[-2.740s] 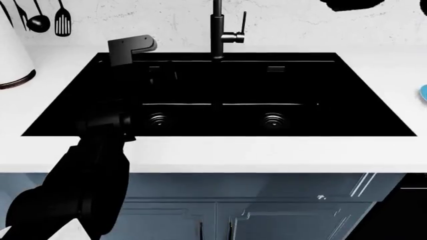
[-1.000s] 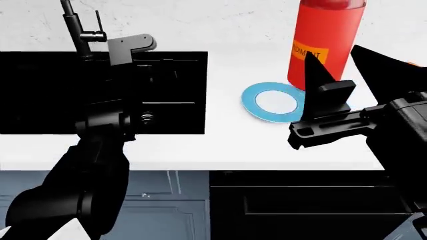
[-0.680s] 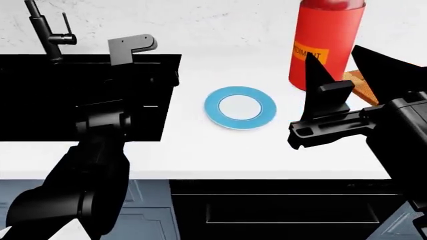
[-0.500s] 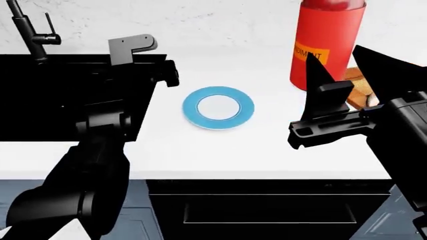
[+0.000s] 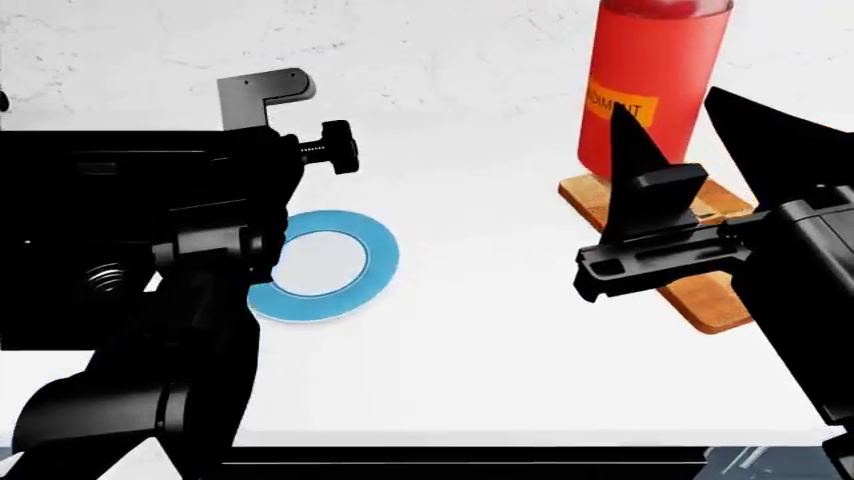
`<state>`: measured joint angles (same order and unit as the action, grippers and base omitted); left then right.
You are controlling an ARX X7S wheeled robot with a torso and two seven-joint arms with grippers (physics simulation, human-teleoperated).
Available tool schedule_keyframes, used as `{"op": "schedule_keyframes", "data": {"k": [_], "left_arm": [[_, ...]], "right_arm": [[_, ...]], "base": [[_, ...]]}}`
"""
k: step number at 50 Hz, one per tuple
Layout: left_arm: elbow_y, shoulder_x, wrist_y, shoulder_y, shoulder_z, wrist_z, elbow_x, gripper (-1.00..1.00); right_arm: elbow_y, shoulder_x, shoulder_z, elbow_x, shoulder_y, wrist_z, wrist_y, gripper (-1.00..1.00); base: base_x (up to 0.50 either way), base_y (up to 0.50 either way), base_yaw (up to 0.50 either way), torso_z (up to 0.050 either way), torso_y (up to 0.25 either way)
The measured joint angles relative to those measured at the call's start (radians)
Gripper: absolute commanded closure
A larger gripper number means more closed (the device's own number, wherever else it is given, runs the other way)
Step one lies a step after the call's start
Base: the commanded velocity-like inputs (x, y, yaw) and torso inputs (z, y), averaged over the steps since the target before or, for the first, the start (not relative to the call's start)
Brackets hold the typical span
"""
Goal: Pick the fish from the plate and place it on the cutting board. Then pick the condiment bottle from the cabinet and place it next to the cutting board.
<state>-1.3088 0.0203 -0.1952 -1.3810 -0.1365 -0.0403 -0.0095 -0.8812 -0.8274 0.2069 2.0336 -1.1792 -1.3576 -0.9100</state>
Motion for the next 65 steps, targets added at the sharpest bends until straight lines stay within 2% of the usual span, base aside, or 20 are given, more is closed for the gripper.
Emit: {"op": "schedule_keyframes", "data": {"k": [14,25,41,65], "left_arm": [[0.0,-0.001,0.003,0.001,0.0,-0.003,-0.001,-1.0],[0.0,-0.001,0.005,0.001,0.003,-0.002,0.001,-1.0],[0.0,-0.001,0.007,0.001,0.007,-0.004,0.0,-1.0],[0.0,-0.002,0.008,0.003,0.016,-0.004,0.001,-1.0]], "right_arm": [[-0.012,-0.007,0.001,-0.012,0.05,-0.003,0.009,1.0],[-0.083,-0.02,-0.082,-0.098,0.257,0.058,0.024,1.0],[-0.141,0.046,-0.193,-0.381,0.56,0.259,-0.005,1.0],[-0.139,0.099,-0.177,-0.787,0.809,0.468,0.031,1.0]], "base": [[0.03,-0.03,0.0,0.0,0.001],[0.0,0.0,0.0,0.0,0.0],[0.0,0.0,0.0,0.001,0.0],[0.0,0.0,0.0,0.0,0.0]]}}
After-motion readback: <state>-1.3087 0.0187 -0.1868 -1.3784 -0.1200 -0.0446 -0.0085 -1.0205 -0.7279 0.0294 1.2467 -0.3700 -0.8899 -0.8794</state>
